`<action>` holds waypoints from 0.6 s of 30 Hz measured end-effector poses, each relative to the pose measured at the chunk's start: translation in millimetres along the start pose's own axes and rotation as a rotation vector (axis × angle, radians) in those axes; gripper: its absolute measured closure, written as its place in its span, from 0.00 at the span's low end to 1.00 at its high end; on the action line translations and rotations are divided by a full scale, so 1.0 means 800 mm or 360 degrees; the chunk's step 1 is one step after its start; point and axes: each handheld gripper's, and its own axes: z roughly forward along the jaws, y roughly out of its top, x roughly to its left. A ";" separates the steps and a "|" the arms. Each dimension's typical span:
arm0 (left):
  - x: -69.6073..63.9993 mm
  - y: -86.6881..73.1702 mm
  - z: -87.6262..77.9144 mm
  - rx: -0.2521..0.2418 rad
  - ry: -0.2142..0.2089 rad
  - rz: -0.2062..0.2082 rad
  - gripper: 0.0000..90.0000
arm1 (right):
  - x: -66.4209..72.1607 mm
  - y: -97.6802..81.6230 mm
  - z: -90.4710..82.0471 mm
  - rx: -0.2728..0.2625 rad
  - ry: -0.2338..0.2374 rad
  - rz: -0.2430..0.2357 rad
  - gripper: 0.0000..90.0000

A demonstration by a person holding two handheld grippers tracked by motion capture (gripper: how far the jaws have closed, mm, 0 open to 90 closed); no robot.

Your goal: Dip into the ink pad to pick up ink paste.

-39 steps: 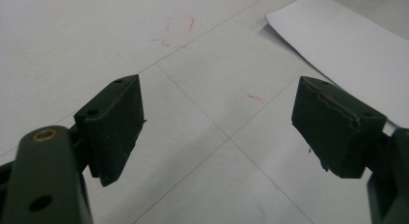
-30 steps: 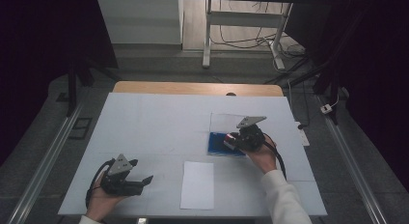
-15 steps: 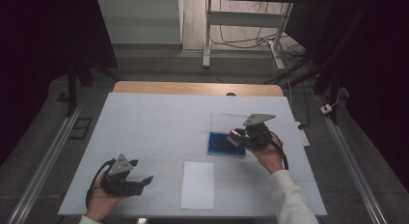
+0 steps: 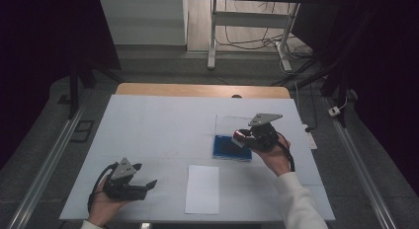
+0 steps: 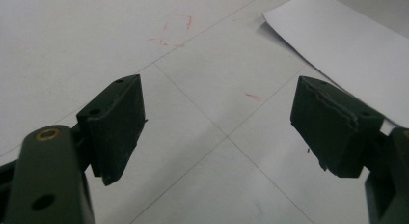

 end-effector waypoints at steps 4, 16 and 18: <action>-0.001 0.000 0.001 0.0006 -0.0002 0.0001 0.22 | 0.002 0.002 0.003 0.0013 0.0017 -0.0002 0.78; -0.002 0.000 0.002 0.0029 -0.0010 0.0004 0.23 | 0.005 -0.001 0.027 0.0120 0.0049 0.0000 0.78; -0.002 -0.001 0.002 0.0030 -0.0008 0.0003 0.23 | 0.004 -0.003 0.031 0.0132 0.0051 0.0005 0.78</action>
